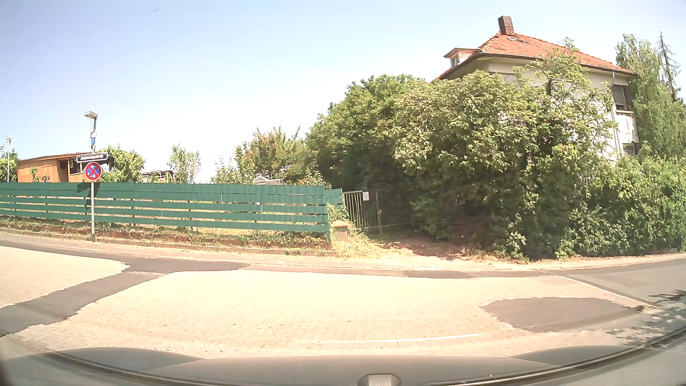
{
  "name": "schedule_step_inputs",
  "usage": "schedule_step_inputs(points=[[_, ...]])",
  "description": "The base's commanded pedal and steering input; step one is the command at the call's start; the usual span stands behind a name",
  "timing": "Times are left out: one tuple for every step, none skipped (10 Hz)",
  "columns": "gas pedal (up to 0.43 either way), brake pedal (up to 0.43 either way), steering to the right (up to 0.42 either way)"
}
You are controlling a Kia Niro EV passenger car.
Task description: Follow the waypoints while adhering to traffic rules and regulations
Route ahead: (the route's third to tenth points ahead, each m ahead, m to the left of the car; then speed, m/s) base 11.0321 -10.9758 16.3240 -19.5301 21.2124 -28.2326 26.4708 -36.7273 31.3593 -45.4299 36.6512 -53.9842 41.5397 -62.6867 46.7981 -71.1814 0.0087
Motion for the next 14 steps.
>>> schedule_step_inputs(points=[[0.0,0.348,0.02],[0.0,0.348,0.02],[0.0,0.348,0.02],[0.0,0.348,0.02],[0.0,0.348,0.02],[0.0,0.348,0.02],[0.0,0.348,0.02],[0.0,0.341,0.02],[0.0,0.335,0.02],[0.0,0.335,0.02],[0.0,0.335,0.02],[0.0,0.329,0.02],[0.0,0.329,0.02],[0.0,0.323,0.02]])
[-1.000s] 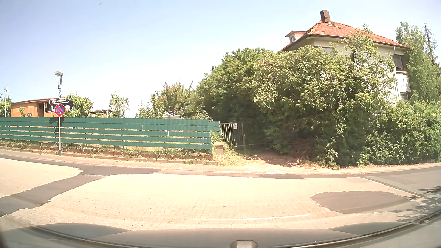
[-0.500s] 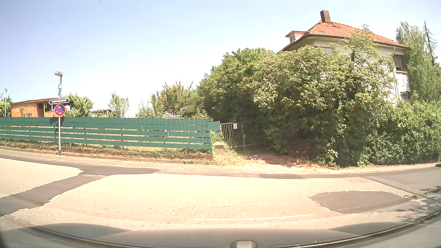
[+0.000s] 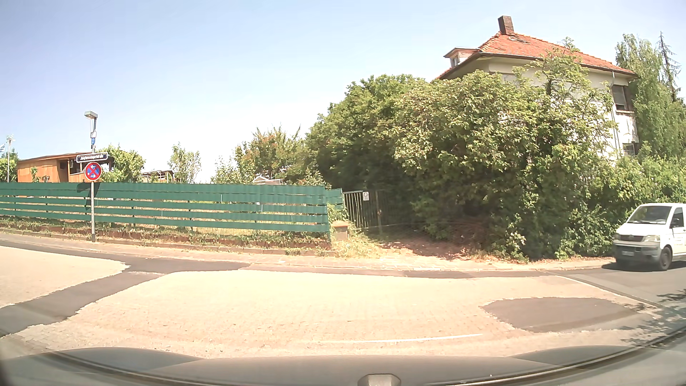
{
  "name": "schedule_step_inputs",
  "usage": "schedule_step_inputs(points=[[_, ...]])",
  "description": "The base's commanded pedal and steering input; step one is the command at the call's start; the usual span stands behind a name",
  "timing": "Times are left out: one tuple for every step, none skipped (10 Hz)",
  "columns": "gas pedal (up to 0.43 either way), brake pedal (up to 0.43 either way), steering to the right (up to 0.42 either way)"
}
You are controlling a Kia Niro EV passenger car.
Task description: Follow the waypoints while adhering to traffic rules and regulations
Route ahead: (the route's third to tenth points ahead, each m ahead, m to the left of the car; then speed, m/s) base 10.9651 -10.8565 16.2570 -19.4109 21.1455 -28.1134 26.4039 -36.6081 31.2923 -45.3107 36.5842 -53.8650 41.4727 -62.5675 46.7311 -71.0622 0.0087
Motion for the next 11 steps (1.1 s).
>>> schedule_step_inputs(points=[[0.0,0.311,0.021],[0.0,0.268,0.021],[0.0,0.195,0.023],[0.0,0.006,0.025],[0.0,0.0,0.03],[0.0,0.0,0.036],[0.0,0.0,0.046],[0.0,0.0,0.063],[0.0,0.0,0.091],[0.0,0.0,0.121],[0.0,0.0,0.165]])
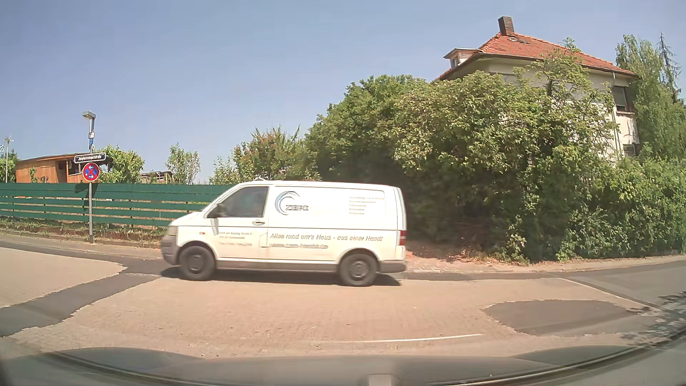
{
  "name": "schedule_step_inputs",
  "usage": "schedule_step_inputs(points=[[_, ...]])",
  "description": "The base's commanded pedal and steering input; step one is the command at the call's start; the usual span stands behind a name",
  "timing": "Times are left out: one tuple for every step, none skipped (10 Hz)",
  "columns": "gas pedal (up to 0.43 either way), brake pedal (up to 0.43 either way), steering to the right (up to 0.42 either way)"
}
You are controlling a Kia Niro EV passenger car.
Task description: Follow the waypoints while adhering to traffic rules and regulations
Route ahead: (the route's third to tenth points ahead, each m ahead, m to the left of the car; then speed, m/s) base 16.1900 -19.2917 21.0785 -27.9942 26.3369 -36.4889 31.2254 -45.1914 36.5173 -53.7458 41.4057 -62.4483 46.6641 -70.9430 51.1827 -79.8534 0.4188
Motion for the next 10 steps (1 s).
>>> schedule_step_inputs(points=[[0.0,0.0,0.209],[0.0,0.0,0.255],[0.0,0.0,0.321],[0.0,0.0,0.367],[0.0,0.0,0.411],[0.0,0.0,0.426],[0.0,0.0,0.456],[0.0,0.0,0.487],[0.0,0.0,0.53],[0.0,0.0,0.563]])
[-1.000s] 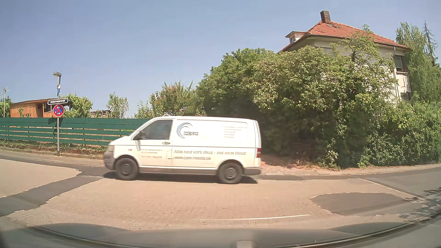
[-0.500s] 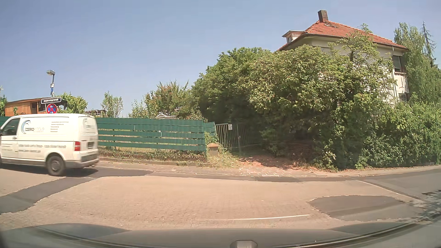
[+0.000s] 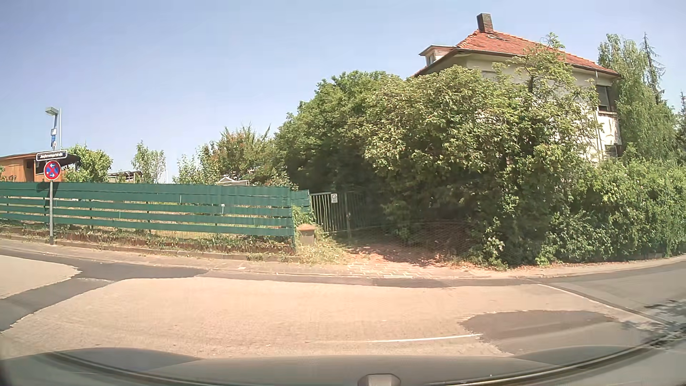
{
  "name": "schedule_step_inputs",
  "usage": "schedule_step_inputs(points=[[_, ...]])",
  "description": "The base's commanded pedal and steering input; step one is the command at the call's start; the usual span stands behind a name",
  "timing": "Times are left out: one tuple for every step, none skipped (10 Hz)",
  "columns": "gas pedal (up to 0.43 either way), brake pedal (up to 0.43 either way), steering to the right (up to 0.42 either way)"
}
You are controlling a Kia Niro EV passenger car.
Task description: Follow the waypoints while adhering to traffic rules and regulations
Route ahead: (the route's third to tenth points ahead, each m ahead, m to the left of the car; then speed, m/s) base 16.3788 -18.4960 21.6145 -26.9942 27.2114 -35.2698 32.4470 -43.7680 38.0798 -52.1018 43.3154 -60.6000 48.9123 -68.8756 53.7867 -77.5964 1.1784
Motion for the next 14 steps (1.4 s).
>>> schedule_step_inputs(points=[[0.0,0.0,0.58],[0.0,0.0,0.591],[0.0,0.0,0.611],[0.0,0.0,0.633],[0.0,0.0,0.658],[0.0,0.0,0.676],[0.0,0.0,0.691],[0.0,0.0,0.701],[0.0,0.0,0.706],[0.0,0.0,0.709],[0.0,0.0,0.709],[0.0,0.0,0.709],[0.0,0.006,0.707],[0.0,0.024,0.706]])
